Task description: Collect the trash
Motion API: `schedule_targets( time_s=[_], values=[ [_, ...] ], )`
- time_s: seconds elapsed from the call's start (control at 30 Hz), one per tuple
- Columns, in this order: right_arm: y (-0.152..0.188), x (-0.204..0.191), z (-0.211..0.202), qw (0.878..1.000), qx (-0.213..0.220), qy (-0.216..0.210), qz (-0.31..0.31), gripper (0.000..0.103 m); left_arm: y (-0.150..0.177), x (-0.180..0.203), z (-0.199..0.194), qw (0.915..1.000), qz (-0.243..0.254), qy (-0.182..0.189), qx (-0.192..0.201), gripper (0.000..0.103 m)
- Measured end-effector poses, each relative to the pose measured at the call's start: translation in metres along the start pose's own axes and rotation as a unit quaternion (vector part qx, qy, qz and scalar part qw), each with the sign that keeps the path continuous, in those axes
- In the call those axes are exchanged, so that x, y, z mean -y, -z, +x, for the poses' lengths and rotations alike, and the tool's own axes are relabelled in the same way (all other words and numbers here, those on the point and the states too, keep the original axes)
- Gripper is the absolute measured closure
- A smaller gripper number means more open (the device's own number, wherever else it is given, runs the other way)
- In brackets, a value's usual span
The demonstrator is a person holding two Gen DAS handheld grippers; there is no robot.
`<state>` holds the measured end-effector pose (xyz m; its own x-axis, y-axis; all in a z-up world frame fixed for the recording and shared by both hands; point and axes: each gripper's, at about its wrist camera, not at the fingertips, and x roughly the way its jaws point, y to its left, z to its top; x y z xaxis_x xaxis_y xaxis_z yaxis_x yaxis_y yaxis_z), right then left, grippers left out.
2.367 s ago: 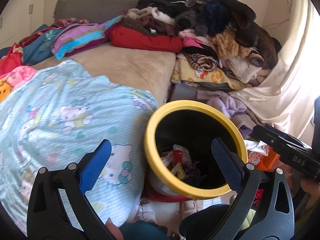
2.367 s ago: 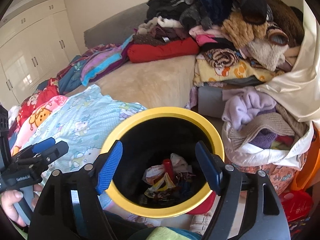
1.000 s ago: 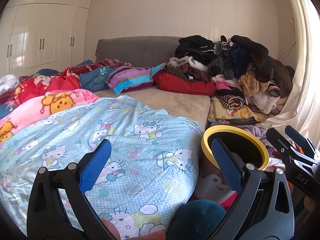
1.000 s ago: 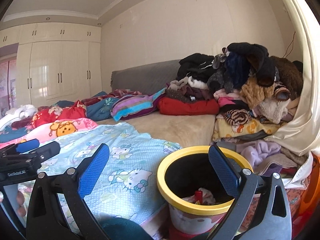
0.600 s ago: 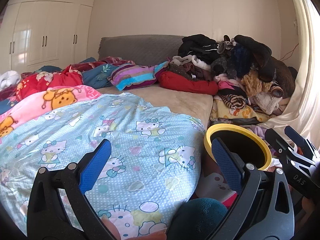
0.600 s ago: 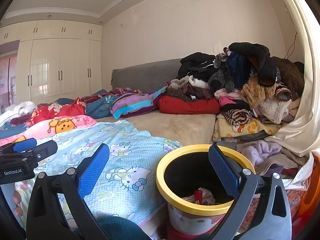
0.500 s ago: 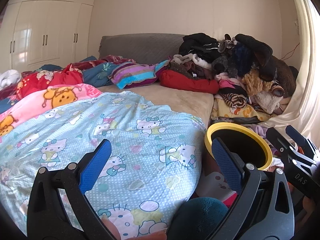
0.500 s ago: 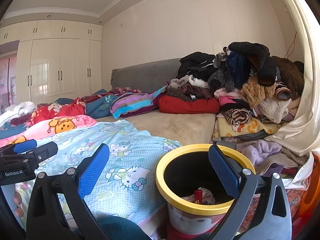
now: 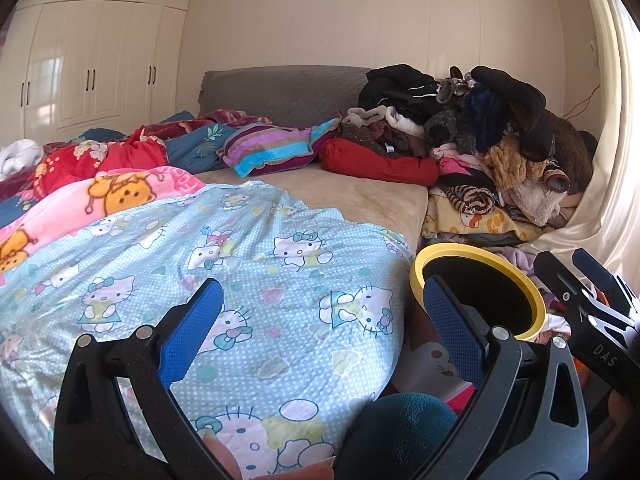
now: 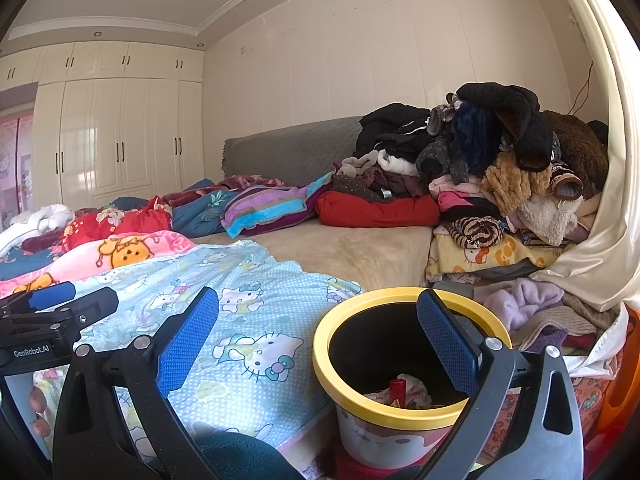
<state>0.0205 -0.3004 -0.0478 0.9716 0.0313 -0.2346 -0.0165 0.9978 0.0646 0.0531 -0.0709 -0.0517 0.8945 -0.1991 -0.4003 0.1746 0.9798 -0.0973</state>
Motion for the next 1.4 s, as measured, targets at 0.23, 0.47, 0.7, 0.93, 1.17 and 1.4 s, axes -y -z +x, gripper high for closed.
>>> schedule_targets(
  time_s=[0.23, 0.47, 0.7, 0.93, 1.17, 1.4],
  values=[
    [0.000, 0.000, 0.000, 1.000, 0.000, 0.000, 0.001, 0.006, 0.000, 0.000, 0.000, 1.0000, 0.000, 0.000, 0.000, 0.011],
    [0.000, 0.001, 0.000, 1.000, 0.000, 0.000, 0.001, 0.006, 0.000, 0.000, 0.000, 1.0000, 0.000, 0.000, -0.001, 0.011],
    [-0.001, 0.001, 0.001, 1.000, -0.001, 0.000, 0.002, 0.006, 0.000, 0.000, 0.000, 1.0000, 0.000, 0.000, 0.000, 0.011],
    [-0.001, 0.001, 0.001, 1.000, -0.002, 0.000, 0.002, 0.006, 0.000, 0.001, 0.000, 1.0000, -0.001, 0.000, -0.001, 0.011],
    [-0.002, 0.001, 0.000, 1.000, -0.001, -0.002, 0.001, 0.006, 0.001, 0.000, 0.002, 1.0000, -0.006, 0.000, -0.002, 0.011],
    [0.001, -0.017, 0.004, 0.999, -0.004, -0.028, -0.015, 0.006, 0.003, -0.015, 0.003, 0.9991, -0.029, -0.029, -0.009, 0.011]
  ],
)
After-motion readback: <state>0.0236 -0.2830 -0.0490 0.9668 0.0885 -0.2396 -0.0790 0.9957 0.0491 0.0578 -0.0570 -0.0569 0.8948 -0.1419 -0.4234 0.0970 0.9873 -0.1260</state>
